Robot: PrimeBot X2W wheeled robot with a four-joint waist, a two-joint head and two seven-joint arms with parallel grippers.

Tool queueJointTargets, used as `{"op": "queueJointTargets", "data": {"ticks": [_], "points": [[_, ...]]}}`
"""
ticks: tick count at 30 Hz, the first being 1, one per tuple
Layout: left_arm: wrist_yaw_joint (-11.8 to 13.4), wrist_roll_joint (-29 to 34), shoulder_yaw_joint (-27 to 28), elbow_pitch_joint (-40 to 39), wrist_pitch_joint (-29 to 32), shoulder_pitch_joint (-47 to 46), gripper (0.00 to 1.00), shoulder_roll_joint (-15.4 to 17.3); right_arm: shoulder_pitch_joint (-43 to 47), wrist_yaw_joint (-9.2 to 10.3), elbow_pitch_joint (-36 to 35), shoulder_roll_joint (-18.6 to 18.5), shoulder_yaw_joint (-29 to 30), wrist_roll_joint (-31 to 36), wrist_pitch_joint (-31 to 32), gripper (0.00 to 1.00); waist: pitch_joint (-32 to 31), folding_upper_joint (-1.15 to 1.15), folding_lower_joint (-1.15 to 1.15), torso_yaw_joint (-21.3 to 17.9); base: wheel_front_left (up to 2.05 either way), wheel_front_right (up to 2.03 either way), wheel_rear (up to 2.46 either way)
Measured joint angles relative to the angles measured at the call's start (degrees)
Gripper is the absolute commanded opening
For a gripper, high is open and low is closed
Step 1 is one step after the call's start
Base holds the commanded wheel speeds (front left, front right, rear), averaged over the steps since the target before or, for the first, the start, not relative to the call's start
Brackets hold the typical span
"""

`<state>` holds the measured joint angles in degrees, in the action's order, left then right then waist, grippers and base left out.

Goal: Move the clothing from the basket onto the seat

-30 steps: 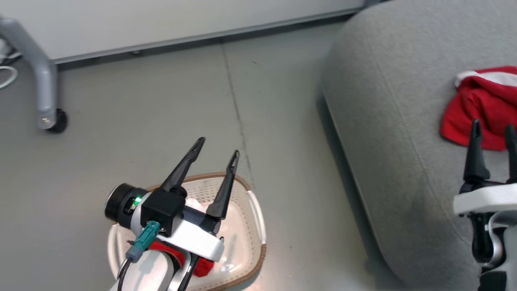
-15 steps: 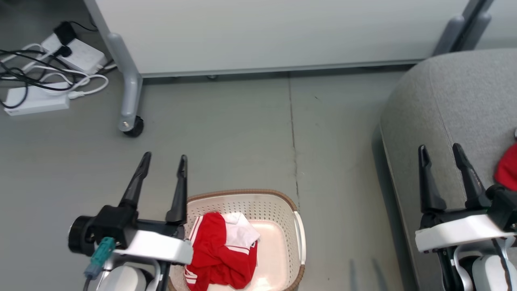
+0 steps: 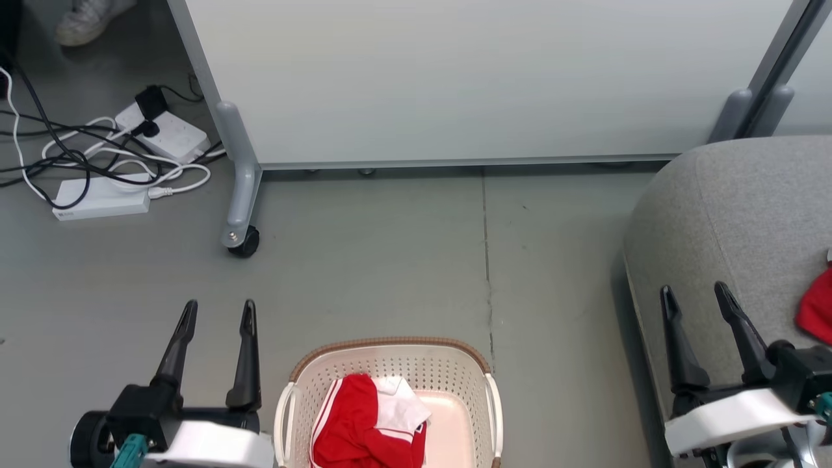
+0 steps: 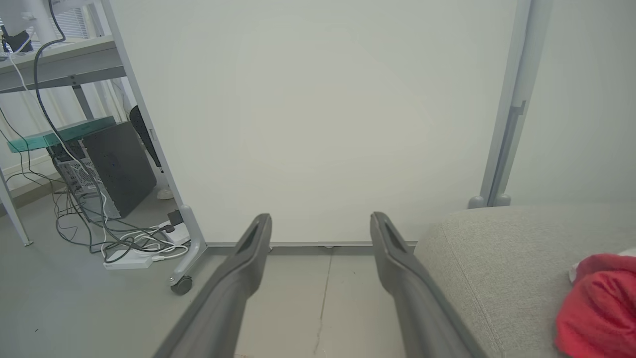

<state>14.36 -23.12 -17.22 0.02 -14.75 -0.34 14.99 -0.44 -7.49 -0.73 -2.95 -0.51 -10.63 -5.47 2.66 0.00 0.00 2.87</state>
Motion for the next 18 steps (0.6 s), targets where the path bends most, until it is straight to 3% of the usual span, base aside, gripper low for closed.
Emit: {"op": "queueJointTargets", "data": {"ticks": [18], "points": [[0.3, 0.9, -1.6, 0.5, 1.1, 6.0, 1.00, 1.7, 6.7, 0.00, -1.9, 0.1, 2.3, 0.1, 3.0, 1.00, -4.1, 0.00, 0.00, -0.8, 0.00, 0.00, 0.00]]}}
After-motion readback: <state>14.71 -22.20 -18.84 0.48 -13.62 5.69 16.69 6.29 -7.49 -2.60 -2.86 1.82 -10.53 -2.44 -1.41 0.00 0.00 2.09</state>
